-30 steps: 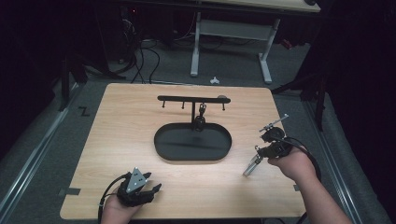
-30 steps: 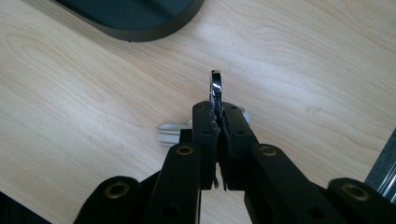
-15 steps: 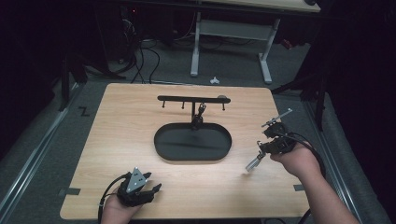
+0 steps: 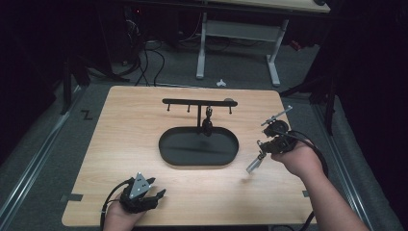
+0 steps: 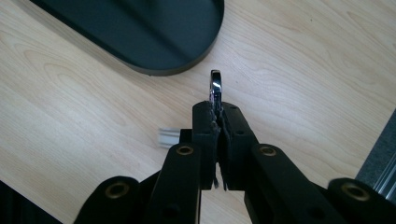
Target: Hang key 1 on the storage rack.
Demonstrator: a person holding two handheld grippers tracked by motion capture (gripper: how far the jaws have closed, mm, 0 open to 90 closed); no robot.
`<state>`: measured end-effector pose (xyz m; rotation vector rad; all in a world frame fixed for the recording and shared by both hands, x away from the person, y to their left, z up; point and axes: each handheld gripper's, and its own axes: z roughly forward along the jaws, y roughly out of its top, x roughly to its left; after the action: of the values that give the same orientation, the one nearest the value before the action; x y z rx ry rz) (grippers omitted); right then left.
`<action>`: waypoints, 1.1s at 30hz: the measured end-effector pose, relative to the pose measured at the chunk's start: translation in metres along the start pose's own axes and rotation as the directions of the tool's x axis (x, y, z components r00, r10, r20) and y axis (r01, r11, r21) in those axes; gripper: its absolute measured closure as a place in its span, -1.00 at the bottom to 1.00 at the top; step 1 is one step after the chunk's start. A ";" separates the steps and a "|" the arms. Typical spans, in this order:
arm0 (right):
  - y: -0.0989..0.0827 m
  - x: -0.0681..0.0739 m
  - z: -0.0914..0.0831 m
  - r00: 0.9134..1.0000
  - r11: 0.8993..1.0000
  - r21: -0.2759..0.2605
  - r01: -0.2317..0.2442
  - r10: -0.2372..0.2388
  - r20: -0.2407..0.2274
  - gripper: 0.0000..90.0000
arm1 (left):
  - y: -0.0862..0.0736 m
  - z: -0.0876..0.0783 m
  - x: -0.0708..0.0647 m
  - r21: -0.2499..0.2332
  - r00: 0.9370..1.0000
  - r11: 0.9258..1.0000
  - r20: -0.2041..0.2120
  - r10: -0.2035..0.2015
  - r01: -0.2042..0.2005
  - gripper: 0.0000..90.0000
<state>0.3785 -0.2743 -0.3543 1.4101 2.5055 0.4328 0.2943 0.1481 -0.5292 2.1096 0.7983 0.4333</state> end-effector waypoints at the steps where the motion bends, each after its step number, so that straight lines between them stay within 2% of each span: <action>1: 0.002 0.001 0.000 1.000 1.000 0.000 0.003 -0.003 0.002 0.91 | 0.000 -0.001 0.001 0.003 1.000 1.000 0.000 0.000 0.000 -0.07; 14: 0.029 0.014 0.006 0.999 0.999 -0.009 0.046 -0.046 -0.010 0.91 | -0.008 -0.012 0.005 0.007 0.999 1.000 -0.025 -0.021 0.021 -0.07; 20: 0.043 0.017 0.005 0.998 0.998 -0.022 0.054 -0.054 -0.015 0.91 | -0.012 -0.017 0.006 0.001 0.998 0.999 -0.044 -0.033 0.033 -0.07; 28: 0.064 0.021 0.006 0.997 0.996 -0.041 0.073 -0.074 -0.021 0.91 | -0.015 -0.020 0.007 0.005 0.998 0.999 -0.048 -0.039 0.039 -0.07; 33: 0.076 0.024 0.007 0.997 0.997 -0.044 0.069 -0.070 -0.024 0.91 | -0.015 -0.020 0.008 0.000 0.998 0.999 -0.050 -0.042 0.042 -0.07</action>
<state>0.4290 -0.2153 -0.3348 1.3060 2.5409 0.4912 0.2832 0.1716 -0.5286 2.0867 0.8699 0.4645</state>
